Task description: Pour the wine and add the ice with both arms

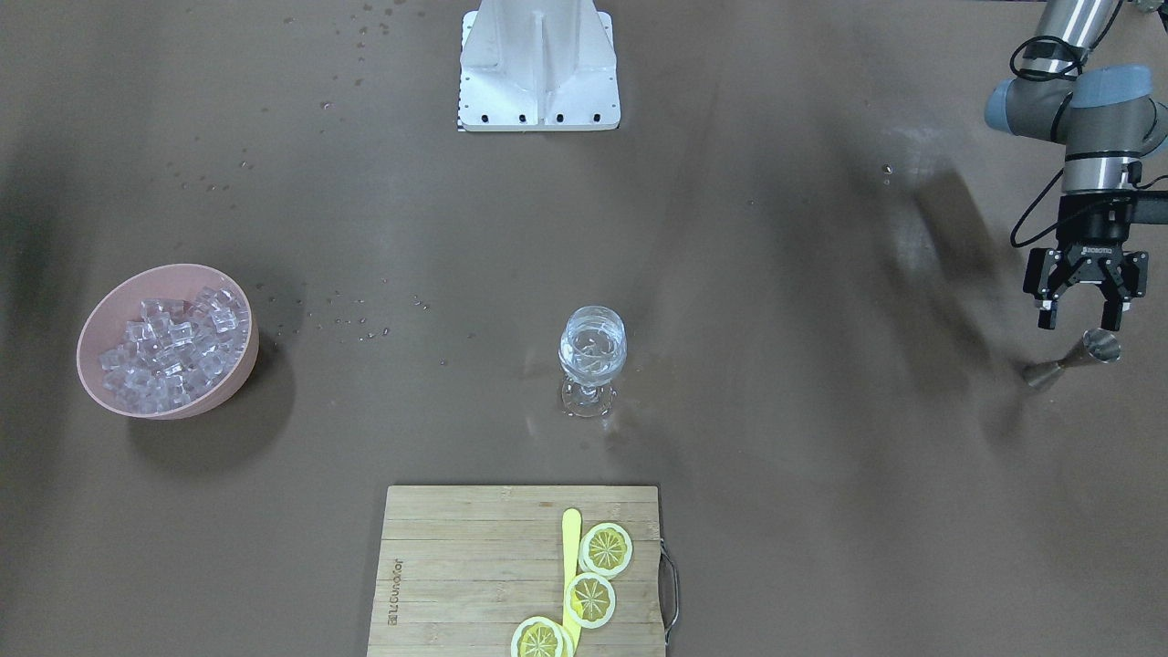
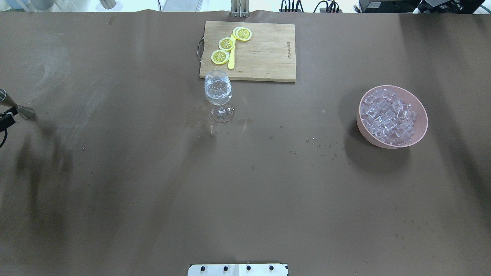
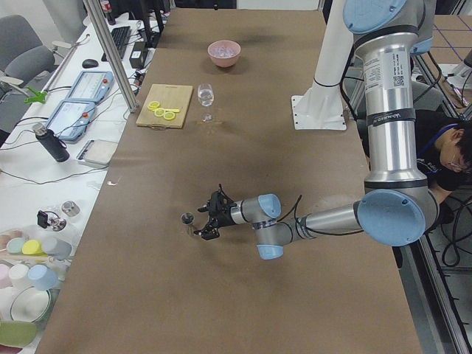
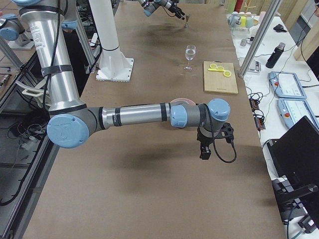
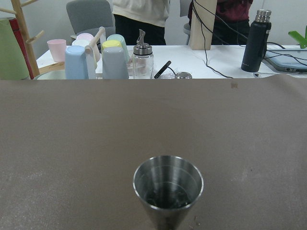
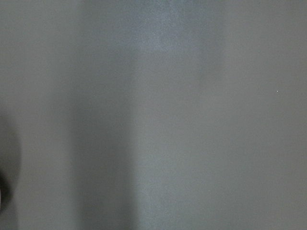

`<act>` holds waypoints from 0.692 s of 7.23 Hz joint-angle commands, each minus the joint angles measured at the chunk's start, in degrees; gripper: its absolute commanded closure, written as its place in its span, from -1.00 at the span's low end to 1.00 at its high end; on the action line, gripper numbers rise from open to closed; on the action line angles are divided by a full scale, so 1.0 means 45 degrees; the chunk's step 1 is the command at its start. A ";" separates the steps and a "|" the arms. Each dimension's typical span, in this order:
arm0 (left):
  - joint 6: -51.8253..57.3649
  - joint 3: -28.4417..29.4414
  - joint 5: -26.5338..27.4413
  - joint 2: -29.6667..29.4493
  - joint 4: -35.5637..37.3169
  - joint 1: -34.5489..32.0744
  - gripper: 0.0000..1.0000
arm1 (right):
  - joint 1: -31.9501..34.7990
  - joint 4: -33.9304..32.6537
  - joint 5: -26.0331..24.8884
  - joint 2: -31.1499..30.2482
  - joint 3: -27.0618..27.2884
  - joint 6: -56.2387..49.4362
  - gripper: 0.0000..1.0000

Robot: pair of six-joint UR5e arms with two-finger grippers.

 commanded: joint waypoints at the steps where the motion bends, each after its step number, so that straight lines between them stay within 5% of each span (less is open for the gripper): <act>1: 0.0146 -0.1241 -0.1575 -0.0012 0.1745 -0.1221 -0.90 | 0.0125 -0.0048 0.0041 0.0046 0.0000 0.0007 -1.00; 5: 0.0612 -0.1850 -0.4480 -0.0285 0.3464 -0.3076 -0.89 | 0.0359 -0.0048 0.0041 0.0085 0.0058 0.0007 -1.00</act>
